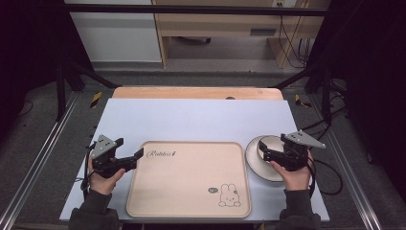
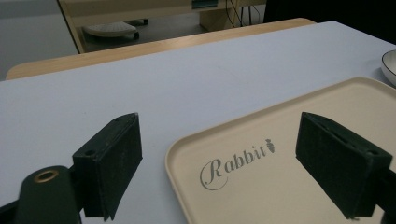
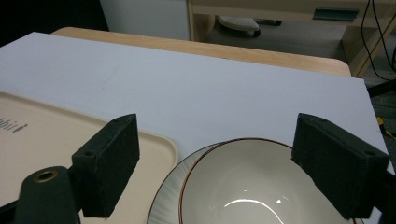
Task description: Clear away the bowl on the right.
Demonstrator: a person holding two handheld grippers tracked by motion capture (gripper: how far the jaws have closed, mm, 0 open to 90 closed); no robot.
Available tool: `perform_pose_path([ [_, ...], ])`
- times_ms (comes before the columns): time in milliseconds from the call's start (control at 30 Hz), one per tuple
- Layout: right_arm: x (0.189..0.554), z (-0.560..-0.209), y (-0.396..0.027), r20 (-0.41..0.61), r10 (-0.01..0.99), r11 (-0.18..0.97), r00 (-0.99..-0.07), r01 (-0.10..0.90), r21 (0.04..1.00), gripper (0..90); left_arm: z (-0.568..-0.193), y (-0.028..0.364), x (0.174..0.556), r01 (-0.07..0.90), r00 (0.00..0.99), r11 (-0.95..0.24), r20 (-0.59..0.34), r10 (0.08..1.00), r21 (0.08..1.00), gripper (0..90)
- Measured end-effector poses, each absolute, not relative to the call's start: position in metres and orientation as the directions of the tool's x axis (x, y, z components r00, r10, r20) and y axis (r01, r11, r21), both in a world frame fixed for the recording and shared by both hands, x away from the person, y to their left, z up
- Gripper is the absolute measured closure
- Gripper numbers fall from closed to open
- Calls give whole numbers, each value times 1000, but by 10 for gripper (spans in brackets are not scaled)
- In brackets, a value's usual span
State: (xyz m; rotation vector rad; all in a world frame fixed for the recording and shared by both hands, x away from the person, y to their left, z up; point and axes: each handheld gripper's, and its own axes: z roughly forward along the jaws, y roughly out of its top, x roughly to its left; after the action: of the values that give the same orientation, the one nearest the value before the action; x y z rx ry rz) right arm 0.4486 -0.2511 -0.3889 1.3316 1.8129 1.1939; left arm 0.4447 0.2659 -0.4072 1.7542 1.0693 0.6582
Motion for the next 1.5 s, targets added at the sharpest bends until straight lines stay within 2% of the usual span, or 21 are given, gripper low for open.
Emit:
perform_pose_path([
  [867, 451, -397, -277, 74, 975, 40, -209, 494, 868, 190, -409, 265, 445, 376, 480, -185, -20, 877, 908, 143],
  [1500, 457, -409, -285, 58, 984, 44, -171, 537, 843, 251, -409, 264, 445, 376, 483, -189, -18, 875, 907, 143],
])
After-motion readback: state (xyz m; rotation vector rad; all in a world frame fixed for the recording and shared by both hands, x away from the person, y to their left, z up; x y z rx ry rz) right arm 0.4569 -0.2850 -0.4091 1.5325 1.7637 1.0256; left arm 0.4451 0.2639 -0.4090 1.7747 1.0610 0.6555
